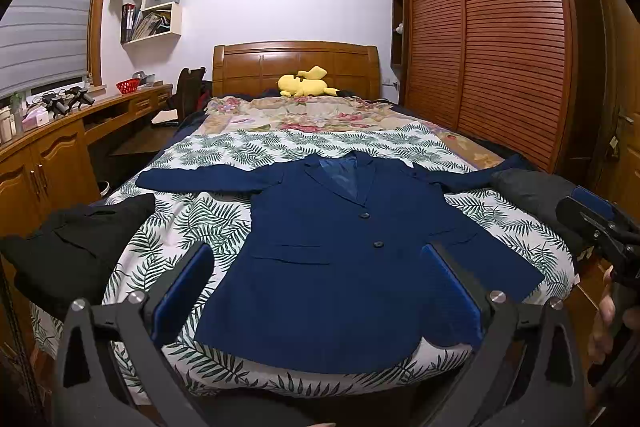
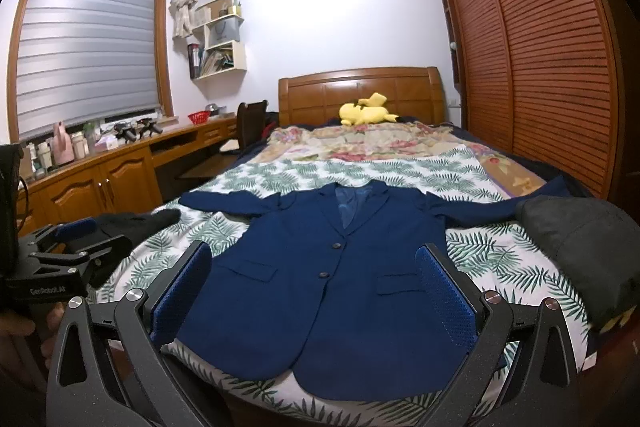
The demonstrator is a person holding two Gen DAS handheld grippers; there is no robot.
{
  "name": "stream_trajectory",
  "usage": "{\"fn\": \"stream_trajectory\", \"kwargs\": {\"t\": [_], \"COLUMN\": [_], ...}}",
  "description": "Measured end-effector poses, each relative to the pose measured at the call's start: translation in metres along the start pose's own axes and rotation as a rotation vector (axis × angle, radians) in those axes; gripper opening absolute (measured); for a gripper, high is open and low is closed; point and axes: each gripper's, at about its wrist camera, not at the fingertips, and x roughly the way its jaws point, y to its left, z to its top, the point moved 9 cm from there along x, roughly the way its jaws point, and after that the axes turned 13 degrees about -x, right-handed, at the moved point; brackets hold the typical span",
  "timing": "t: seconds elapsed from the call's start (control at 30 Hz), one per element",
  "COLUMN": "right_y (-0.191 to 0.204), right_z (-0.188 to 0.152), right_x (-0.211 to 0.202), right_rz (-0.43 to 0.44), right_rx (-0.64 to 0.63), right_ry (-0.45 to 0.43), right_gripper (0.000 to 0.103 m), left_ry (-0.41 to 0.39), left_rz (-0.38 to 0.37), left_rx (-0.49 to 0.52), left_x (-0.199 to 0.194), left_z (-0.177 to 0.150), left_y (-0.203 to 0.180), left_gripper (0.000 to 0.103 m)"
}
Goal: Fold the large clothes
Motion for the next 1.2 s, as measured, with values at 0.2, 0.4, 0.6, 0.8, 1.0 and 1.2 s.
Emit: {"fn": "stream_trajectory", "kwargs": {"t": [0.2, 0.4, 0.6, 0.8, 1.0, 1.2], "right_y": [0.0003, 0.0004, 0.001, 0.0013, 0.0016, 0.0014], "right_z": [0.0003, 0.0001, 0.0003, 0.0002, 0.0004, 0.0004], "right_x": [0.0002, 0.0007, 0.0005, 0.0013, 0.0005, 0.0007], "right_rz": [0.0, 0.001, 0.0, 0.0, -0.001, -0.001], "right_rx": [-0.001, 0.0, 0.001, 0.0, 0.001, 0.0], "right_ry": [0.002, 0.003, 0.004, 0.004, 0.005, 0.006], "right_gripper": [0.103, 0.103, 0.103, 0.103, 0.103, 0.103], "left_ry": [0.001, 0.0, 0.0, -0.001, -0.003, -0.004], "left_rz": [0.0, 0.001, 0.001, 0.001, 0.002, 0.003], "left_rx": [0.0, 0.001, 0.002, 0.002, 0.002, 0.002], "left_x": [-0.0006, -0.0008, -0.0009, -0.0003, -0.0024, -0.0023], "left_z": [0.0005, -0.0017, -0.0013, -0.0027, -0.003, -0.0031], "left_y": [-0.0002, 0.0035, 0.0035, 0.0032, 0.0074, 0.0078], "left_gripper": [0.103, 0.103, 0.103, 0.103, 0.103, 0.103]}}
